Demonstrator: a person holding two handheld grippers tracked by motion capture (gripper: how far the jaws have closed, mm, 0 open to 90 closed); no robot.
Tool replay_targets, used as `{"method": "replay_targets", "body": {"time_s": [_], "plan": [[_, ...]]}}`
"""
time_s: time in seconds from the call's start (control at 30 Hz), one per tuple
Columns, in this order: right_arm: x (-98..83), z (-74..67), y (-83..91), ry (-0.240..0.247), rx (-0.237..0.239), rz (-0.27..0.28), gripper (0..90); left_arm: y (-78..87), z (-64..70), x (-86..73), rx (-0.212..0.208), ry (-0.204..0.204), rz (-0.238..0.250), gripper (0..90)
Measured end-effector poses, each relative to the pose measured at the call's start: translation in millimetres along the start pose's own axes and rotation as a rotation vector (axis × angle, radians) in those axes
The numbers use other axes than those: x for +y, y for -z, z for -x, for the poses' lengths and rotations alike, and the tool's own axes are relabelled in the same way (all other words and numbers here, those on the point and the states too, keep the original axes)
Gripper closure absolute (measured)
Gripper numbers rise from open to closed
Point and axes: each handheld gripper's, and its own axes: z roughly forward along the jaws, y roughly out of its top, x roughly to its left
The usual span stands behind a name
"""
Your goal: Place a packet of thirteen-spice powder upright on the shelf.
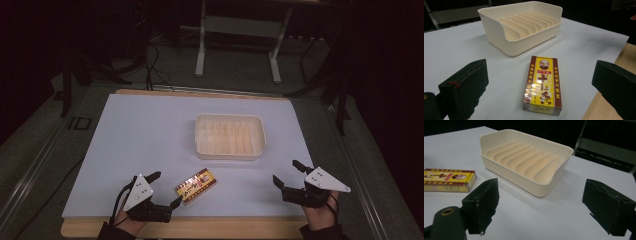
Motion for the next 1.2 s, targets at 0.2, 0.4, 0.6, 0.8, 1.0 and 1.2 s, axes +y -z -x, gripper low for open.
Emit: {"method": "replay_targets", "body": {"time_s": [0.2, 0.4, 0.6, 0.8, 1.0, 1.2], "plan": [[0.8, -5.6, 5.1, 0.018, -0.007, 0.064, 13.7, 0.9, -0.6, 0.8, -0.020, 0.010, 0.014, 1.5], [3.0, -9.0, 9.4, 0.001, 0.014, 0.086, 13.9, 7.5, 1.3, 5.4, -0.038, 0.020, 0.059, 1.6], [8.2, -12.7, 16.1, 0.007, 0.025, 0.105, 15.5, 11.8, 3.6, 11.0, -0.090, 0.059, 0.085, 1.5], [14.8, -15.6, 20.4, -0.029, 0.065, 0.098, 20.2, 11.9, 8.4, 19.1, -0.090, 0.035, 0.083, 1.5], [19.2, -20.5, 22.9, -0.008, 0.091, 0.137, 18.1, 10.0, 7.4, 31.6, -0.069, 0.037, 0.070, 1.5], [22.3, -25.9, 23.8, 0.027, 0.087, 0.154, 15.2, 5.9, 2.8, 41.5, -0.110, -0.002, 0.016, 1.5]]}}
